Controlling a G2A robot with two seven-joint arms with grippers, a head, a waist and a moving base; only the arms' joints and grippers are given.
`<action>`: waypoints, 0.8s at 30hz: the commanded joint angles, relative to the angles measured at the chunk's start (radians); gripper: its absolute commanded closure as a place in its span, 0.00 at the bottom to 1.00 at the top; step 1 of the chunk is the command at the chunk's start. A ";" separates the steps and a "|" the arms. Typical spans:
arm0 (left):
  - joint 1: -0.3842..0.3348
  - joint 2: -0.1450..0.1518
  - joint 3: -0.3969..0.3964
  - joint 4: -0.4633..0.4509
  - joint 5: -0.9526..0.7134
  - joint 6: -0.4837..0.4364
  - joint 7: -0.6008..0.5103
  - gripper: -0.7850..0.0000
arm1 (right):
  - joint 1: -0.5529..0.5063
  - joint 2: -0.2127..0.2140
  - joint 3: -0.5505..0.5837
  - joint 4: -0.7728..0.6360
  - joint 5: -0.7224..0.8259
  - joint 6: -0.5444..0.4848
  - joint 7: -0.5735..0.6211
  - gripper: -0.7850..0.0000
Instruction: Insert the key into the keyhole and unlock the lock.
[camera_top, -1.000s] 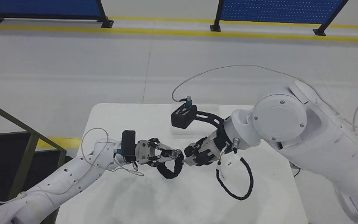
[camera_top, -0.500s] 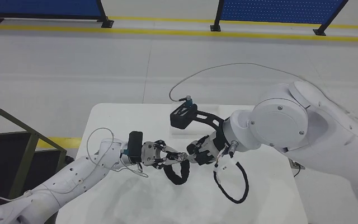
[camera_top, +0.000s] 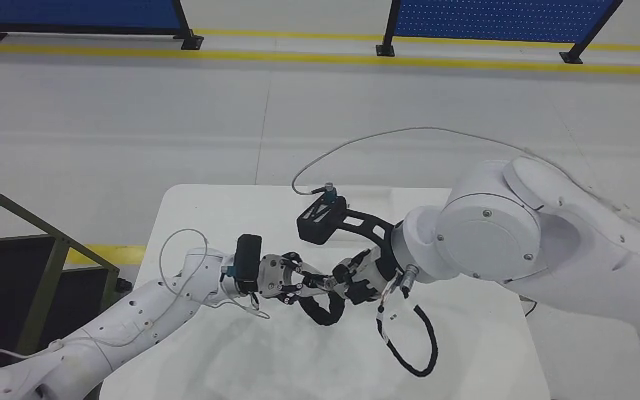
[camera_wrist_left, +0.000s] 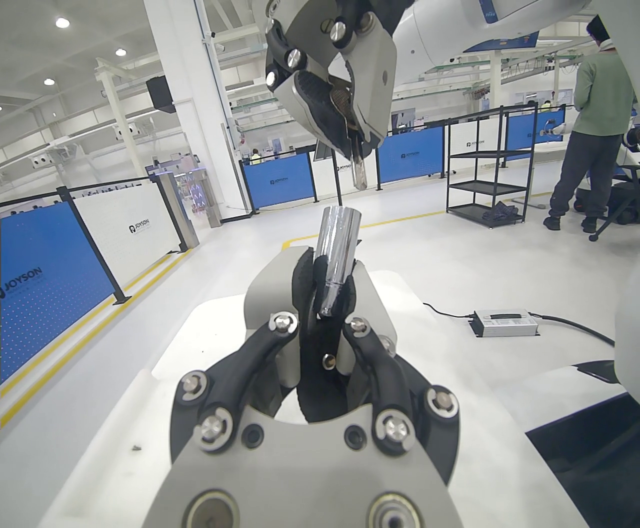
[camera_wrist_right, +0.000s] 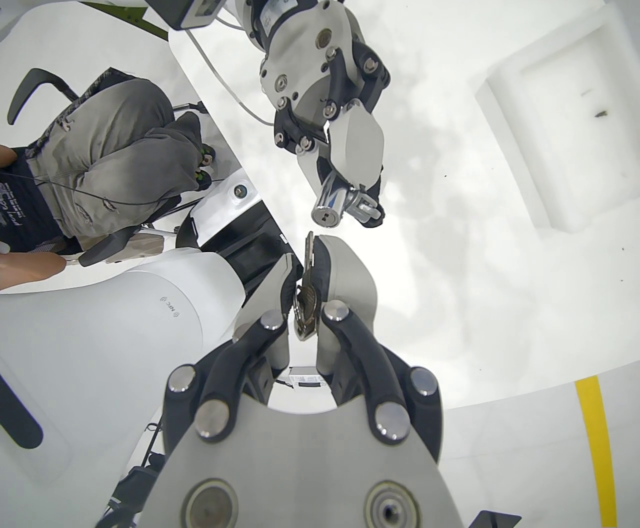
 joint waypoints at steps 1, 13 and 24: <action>0.000 -0.002 0.000 -0.001 -0.003 -0.004 -0.004 1.00 | 0.004 -0.001 -0.007 0.001 -0.007 0.005 -0.005 1.00; -0.001 -0.005 0.000 -0.005 -0.020 -0.021 -0.021 1.00 | 0.015 -0.002 -0.025 0.003 -0.013 0.013 -0.013 1.00; 0.001 -0.002 0.000 -0.009 -0.035 -0.028 -0.028 1.00 | 0.016 0.000 -0.031 0.004 -0.030 0.017 -0.017 1.00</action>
